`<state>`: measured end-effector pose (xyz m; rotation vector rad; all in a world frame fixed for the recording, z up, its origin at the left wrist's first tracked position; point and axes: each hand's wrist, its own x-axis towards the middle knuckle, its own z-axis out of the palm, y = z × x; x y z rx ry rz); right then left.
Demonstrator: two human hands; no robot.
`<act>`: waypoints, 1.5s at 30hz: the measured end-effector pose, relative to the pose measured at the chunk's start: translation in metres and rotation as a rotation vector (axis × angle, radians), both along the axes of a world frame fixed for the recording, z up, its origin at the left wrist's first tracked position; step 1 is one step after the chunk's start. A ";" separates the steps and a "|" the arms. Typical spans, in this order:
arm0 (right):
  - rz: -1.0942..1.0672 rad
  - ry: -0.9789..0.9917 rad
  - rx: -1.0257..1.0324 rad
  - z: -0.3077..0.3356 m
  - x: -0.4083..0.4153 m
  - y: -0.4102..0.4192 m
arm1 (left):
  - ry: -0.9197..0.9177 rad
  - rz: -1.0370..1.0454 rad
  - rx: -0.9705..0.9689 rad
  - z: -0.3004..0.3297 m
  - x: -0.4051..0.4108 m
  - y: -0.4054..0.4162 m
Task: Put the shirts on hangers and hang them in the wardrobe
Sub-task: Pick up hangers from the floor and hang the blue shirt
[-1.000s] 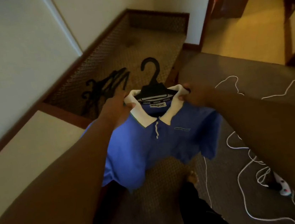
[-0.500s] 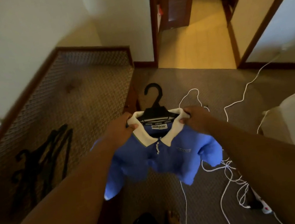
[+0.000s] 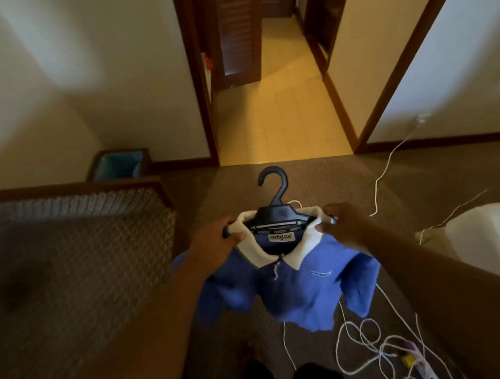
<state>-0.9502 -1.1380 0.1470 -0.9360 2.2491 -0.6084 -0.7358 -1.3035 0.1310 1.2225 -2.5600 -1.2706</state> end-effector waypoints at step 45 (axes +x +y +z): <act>-0.286 -0.031 -0.091 -0.031 -0.893 -0.702 | 0.042 -0.202 -0.099 -0.018 -0.933 -0.757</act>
